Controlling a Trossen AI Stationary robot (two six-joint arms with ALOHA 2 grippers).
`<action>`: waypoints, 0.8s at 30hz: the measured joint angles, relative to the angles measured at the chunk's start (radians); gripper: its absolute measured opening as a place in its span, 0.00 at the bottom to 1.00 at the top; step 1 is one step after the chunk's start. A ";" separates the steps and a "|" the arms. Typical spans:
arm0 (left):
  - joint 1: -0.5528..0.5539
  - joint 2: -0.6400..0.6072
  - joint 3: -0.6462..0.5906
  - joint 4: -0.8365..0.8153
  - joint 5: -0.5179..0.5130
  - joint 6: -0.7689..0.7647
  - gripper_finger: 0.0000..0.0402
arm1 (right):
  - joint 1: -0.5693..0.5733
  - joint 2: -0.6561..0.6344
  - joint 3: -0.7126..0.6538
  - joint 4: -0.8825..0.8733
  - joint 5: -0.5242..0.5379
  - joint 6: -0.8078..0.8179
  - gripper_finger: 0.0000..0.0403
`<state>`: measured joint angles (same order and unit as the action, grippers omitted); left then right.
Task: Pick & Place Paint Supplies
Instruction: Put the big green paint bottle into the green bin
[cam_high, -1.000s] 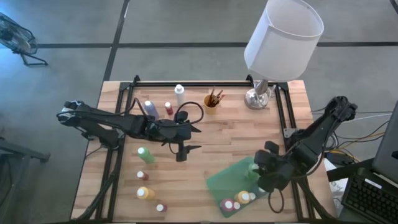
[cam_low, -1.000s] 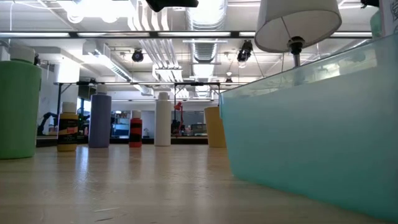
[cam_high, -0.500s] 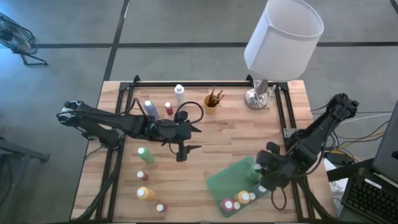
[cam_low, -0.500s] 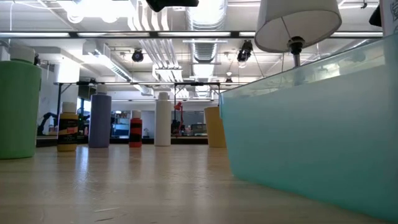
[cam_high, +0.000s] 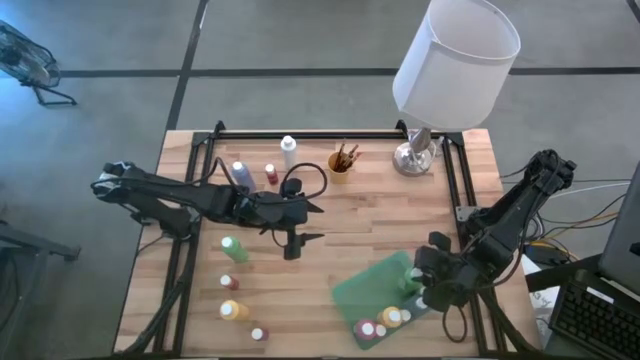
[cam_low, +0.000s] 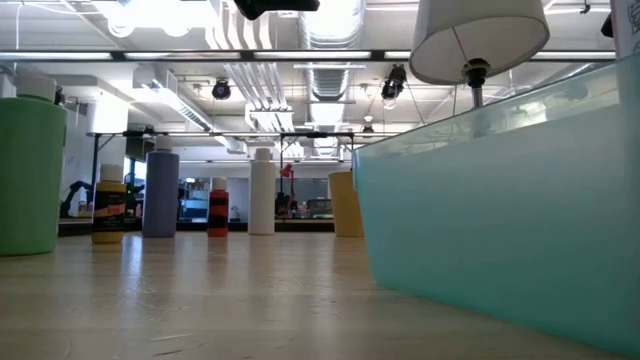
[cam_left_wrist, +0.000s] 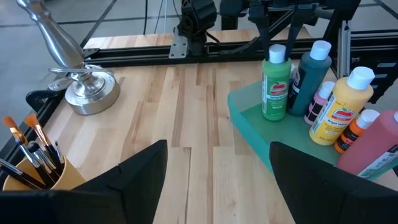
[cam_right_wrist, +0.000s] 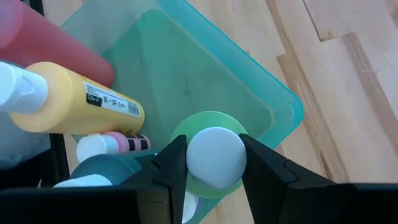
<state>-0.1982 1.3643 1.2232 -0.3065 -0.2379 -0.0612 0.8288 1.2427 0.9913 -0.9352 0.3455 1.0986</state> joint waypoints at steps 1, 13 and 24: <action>0.000 0.000 0.000 0.000 0.000 0.000 0.71 | 0.000 0.000 0.000 0.000 -0.002 -0.003 0.28; 0.000 0.000 0.000 0.000 0.000 0.000 0.71 | 0.000 0.000 0.000 0.002 -0.027 -0.051 0.28; 0.000 0.000 0.000 0.000 0.000 -0.003 0.71 | 0.000 0.001 -0.002 -0.002 -0.034 -0.062 0.28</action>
<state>-0.1982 1.3643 1.2232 -0.3069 -0.2379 -0.0639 0.8291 1.2434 0.9894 -0.9375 0.3111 1.0370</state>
